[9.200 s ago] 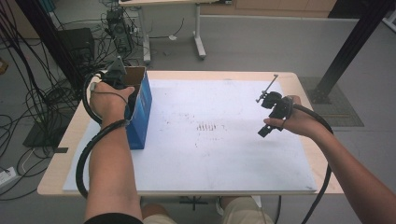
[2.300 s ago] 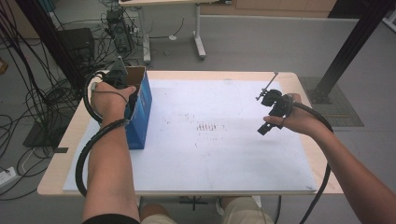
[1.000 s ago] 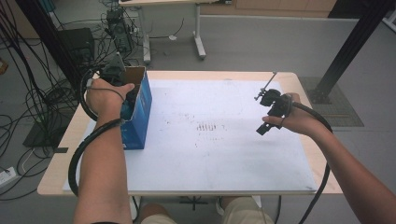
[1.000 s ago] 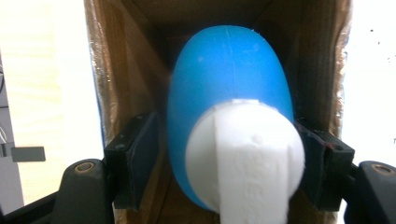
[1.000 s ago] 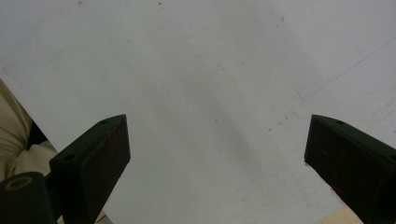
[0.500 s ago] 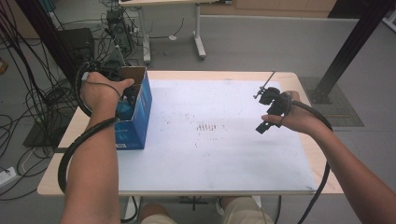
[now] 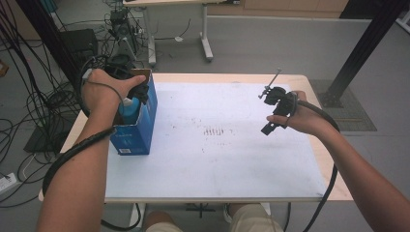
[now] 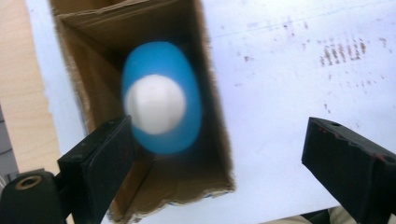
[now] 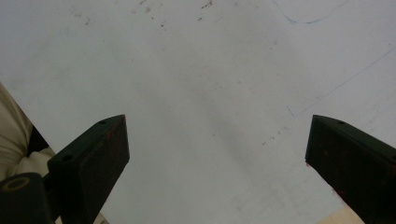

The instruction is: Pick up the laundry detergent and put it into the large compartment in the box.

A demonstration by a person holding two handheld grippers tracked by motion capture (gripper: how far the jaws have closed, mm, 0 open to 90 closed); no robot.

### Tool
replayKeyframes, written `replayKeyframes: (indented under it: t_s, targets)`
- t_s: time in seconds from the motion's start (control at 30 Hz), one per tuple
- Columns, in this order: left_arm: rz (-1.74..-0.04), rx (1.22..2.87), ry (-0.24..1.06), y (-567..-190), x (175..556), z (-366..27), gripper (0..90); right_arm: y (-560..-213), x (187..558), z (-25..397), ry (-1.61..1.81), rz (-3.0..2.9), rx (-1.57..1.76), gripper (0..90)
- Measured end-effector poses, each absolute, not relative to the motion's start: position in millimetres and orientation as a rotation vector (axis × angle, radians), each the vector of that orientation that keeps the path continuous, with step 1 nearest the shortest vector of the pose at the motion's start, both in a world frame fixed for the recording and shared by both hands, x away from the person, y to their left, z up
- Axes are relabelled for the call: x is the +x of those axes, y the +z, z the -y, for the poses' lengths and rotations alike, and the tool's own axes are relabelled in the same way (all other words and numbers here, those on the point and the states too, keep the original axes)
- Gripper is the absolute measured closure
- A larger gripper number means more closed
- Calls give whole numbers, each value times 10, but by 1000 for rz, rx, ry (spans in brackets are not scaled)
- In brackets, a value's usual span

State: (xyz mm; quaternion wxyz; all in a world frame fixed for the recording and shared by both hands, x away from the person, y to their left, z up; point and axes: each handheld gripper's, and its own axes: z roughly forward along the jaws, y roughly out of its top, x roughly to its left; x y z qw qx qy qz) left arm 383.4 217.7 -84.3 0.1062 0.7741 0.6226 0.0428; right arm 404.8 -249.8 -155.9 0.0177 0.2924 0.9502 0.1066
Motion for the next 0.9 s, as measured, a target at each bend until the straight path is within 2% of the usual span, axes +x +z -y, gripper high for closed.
replayKeyframes:
  t_s: [0.9]
  targets:
    - [-1473, 2483, 62, -964, 3672, -1456, 65, -1546, 4166, 2649, 331, -2899, 1026, 65]
